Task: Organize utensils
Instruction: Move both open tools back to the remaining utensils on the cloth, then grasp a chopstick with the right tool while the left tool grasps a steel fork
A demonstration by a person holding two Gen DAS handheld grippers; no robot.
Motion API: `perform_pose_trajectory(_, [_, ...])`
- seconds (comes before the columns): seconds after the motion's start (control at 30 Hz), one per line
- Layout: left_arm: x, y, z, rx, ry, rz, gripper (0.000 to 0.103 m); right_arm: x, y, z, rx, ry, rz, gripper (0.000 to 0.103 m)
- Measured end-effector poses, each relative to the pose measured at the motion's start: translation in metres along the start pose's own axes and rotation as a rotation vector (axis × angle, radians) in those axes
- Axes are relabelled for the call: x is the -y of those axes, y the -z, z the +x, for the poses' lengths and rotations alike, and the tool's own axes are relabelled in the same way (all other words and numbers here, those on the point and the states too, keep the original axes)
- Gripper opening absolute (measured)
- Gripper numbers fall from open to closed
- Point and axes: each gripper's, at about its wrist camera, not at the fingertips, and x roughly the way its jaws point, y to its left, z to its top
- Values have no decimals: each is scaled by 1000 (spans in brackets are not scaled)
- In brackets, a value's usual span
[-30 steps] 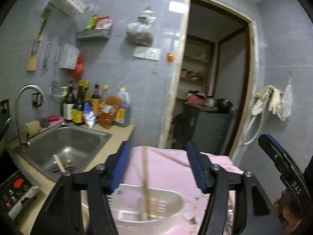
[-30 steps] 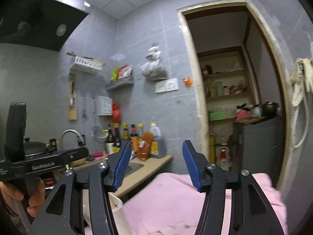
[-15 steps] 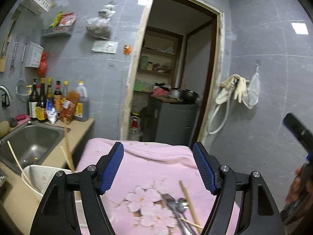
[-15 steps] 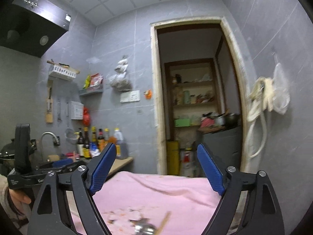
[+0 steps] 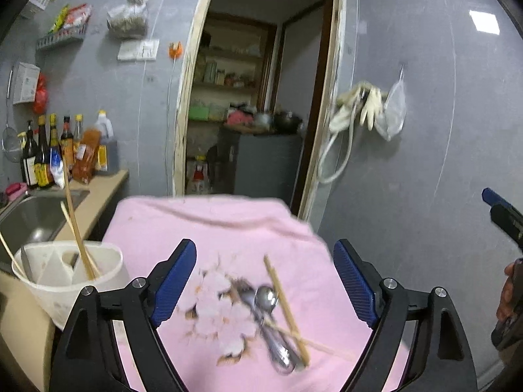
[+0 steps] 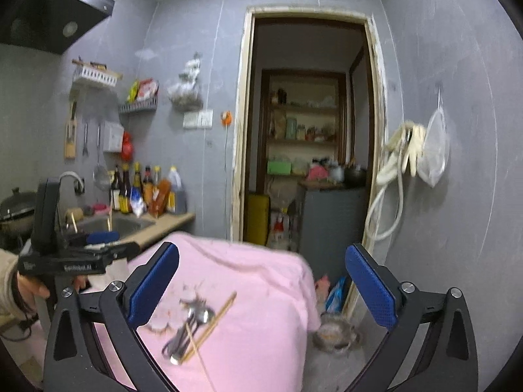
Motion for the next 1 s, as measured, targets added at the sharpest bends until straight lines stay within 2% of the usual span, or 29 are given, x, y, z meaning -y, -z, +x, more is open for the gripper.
perform_pose_trajectory(0.23, [-13, 44, 43, -192, -80, 17, 82, -15, 76, 55, -197, -70, 29, 102])
perform_pose_trajectory(0.33, [-19, 59, 60, -262, -101, 24, 82, -26, 101, 81, -295, -116, 1, 96])
perform_pose_trajectory(0.4, [-23, 66, 72, -308, -102, 17, 82, -35, 115, 98, -368, -147, -28, 84])
perform_pose_trajectory(0.47, [-26, 71, 80, -343, -99, 12, 82, -43, 125, 113, -434, -171, -59, 78])
perform_pose_trajectory(0.6, [-29, 78, 97, -399, -86, 20, 81, -55, 141, 128, -519, -212, -123, 58])
perform_pose_trajectory(0.67, [-29, 82, 103, -415, -74, 24, 80, -60, 147, 135, -559, -219, -154, 52])
perform_pose_trajectory(0.77, [-28, 84, 115, -441, -45, 25, 73, -61, 158, 144, -613, -225, -173, 45])
perform_pose_trajectory(0.87, [-28, 85, 129, -475, -23, 14, 58, -61, 163, 150, -643, -230, -176, 38])
perform_pose_trajectory(0.97, [-29, 85, 145, -511, 1, -8, 42, -62, 161, 152, -635, -224, -198, 14])
perform_pose_trajectory(1.0, [-30, 85, 149, -520, 5, -14, 38, -62, 162, 153, -639, -223, -196, 10])
